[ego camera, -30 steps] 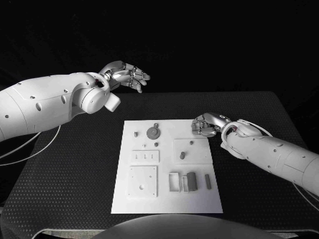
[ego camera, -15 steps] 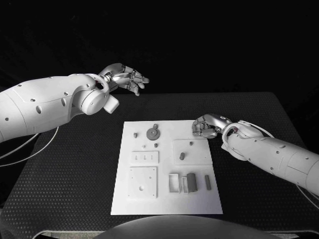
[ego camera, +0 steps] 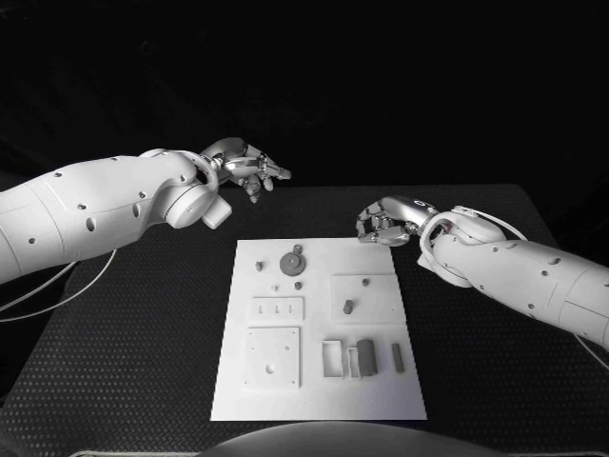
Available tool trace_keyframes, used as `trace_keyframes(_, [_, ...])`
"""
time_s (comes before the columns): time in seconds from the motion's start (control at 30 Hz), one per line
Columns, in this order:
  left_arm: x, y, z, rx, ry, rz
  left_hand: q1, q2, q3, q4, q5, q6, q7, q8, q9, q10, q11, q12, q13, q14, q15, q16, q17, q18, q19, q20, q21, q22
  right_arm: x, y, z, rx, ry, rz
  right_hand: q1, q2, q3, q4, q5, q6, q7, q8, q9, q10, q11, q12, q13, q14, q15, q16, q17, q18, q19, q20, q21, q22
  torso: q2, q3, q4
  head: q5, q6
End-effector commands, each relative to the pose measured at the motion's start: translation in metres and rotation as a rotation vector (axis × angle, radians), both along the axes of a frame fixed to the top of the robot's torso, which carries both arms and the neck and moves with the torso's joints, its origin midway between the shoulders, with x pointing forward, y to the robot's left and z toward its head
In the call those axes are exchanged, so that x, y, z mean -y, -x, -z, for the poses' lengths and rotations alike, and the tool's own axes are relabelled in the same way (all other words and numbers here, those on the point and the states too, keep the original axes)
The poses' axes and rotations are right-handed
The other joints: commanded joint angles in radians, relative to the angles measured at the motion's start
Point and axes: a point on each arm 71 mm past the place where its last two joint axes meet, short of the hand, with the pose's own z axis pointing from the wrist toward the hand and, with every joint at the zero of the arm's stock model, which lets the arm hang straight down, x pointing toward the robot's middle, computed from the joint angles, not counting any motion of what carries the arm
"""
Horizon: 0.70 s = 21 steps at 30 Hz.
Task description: Assemble the parts on the task board
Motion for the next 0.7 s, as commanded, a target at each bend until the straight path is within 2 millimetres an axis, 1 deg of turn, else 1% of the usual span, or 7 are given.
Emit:
trace_keyframes(0.03, [0.006,0.0,0.006,-0.055,-0.124,-0.004,-0.015,0.001,0.003,0.005,-0.005,0.011,-0.009,0.005,0.011,0.021,-0.011,0.023,0.018,0.022,-0.011,0.034,0.007,0.051,0.023,-0.009,0.023,0.023,-0.009,0.002,-0.008,-0.008,0.027,-0.028,-0.004,0.004,-0.002,-0.004,0.002,0.036,0.038,0.004,0.002,-0.002,-0.005,0.004,-0.001,0.001,-0.004,-0.005,-0.002,0.044,-0.003,0.0,0.002,0.011,-0.001,0.0003,0.0001,0.004,0.019])
trace_keyframes(0.13, [0.012,-0.001,0.009,-0.077,-0.173,-0.005,-0.021,0.001,0.007,0.006,-0.005,0.011,-0.012,0.001,0.016,0.027,-0.014,0.033,0.028,0.027,-0.015,0.051,0.008,0.052,0.03,-0.015,0.033,0.037,-0.019,0.004,-0.015,-0.004,0.03,-0.053,-0.004,0.003,-0.002,-0.004,0.002,0.036,0.038,0.004,0.002,-0.001,-0.005,0.004,-0.001,0.001,-0.004,-0.005,-0.002,0.044,-0.002,0.0,0.002,0.011,-0.003,-0.0004,0.0002,0.006,0.029])
trace_keyframes(0.27, [0.023,-0.002,0.012,-0.092,-0.232,0.0,-0.041,-0.009,0.004,0.013,-0.011,0.015,-0.013,-0.001,0.02,0.025,-0.015,0.036,0.034,0.025,-0.016,0.057,0.004,0.05,0.029,-0.017,0.036,0.044,-0.032,0.006,-0.02,-0.017,0.04,-0.077,-0.004,0.002,-0.002,-0.004,0.002,0.037,0.038,0.004,0.002,-0.001,-0.005,0.004,-0.001,0.001,-0.004,-0.005,-0.002,0.044,-0.002,0.0,0.002,0.011,-0.004,-0.0006,-0.0009,0.011,0.048])
trace_keyframes(0.37, [0.033,0.001,0.02,-0.111,-0.262,0.017,-0.068,-0.024,-0.003,0.025,-0.012,0.008,-0.011,-0.008,0.019,0.021,-0.013,0.035,0.036,0.022,-0.015,0.058,0.002,0.05,0.027,-0.017,0.036,0.046,-0.04,0.006,-0.021,-0.024,0.044,-0.083,-0.005,0.001,-0.003,-0.004,0.002,0.037,0.038,0.005,0.002,-0.001,-0.006,0.004,-0.001,0.001,-0.004,-0.005,-0.002,0.044,-0.002,0.0,0.002,0.011,-0.009,-0.0021,0.0,0.013,0.054])
trace_keyframes(0.53, [0.055,0.006,0.022,-0.121,-0.288,0.074,-0.11,-0.036,-0.018,0.028,-0.013,-0.003,-0.003,-0.024,0.015,-0.011,-0.004,0.017,0.034,-0.007,-0.005,0.044,-0.012,0.047,-0.006,-0.012,0.019,0.043,-0.051,0.007,-0.022,-0.025,0.039,-0.093,-0.01,-0.004,-0.005,0.0,0.002,0.036,0.039,0.004,0.003,-0.001,-0.005,0.003,-0.002,0.002,-0.004,-0.006,-0.002,0.044,-0.001,0.0,0.001,0.01,-0.014,-0.0041,0.0011,0.013,0.058])
trace_keyframes(0.63, [0.063,0.009,0.023,-0.123,-0.299,0.097,-0.15,-0.038,-0.041,0.019,-0.013,0.012,0.004,-0.022,0.017,-0.06,0.006,-0.018,0.022,-0.057,0.006,0.01,-0.033,0.041,-0.058,0.001,-0.017,0.031,-0.057,0.009,-0.022,-0.026,0.036,-0.103,-0.013,-0.009,-0.007,0.001,0.002,0.035,0.039,0.003,0.004,-0.001,-0.005,0.003,-0.003,0.002,-0.004,-0.006,-0.003,0.044,-0.001,-0.001,0.0,0.01,-0.015,-0.0042,0.002,0.013,0.057])
trace_keyframes(0.7, [0.066,0.011,0.024,-0.128,-0.301,0.108,-0.168,-0.039,-0.048,0.016,-0.012,0.016,0.006,-0.023,0.017,-0.069,0.01,-0.031,0.017,-0.07,0.01,-0.004,-0.044,0.039,-0.071,0.005,-0.032,0.023,-0.06,0.011,-0.023,-0.029,0.034,-0.109,-0.013,-0.009,-0.007,0.001,0.002,0.035,0.039,0.003,0.004,-0.001,-0.005,0.003,-0.003,0.002,-0.004,-0.007,-0.003,0.044,-0.001,-0.001,0.0,0.009,-0.015,-0.004,0.002,0.012,0.056])
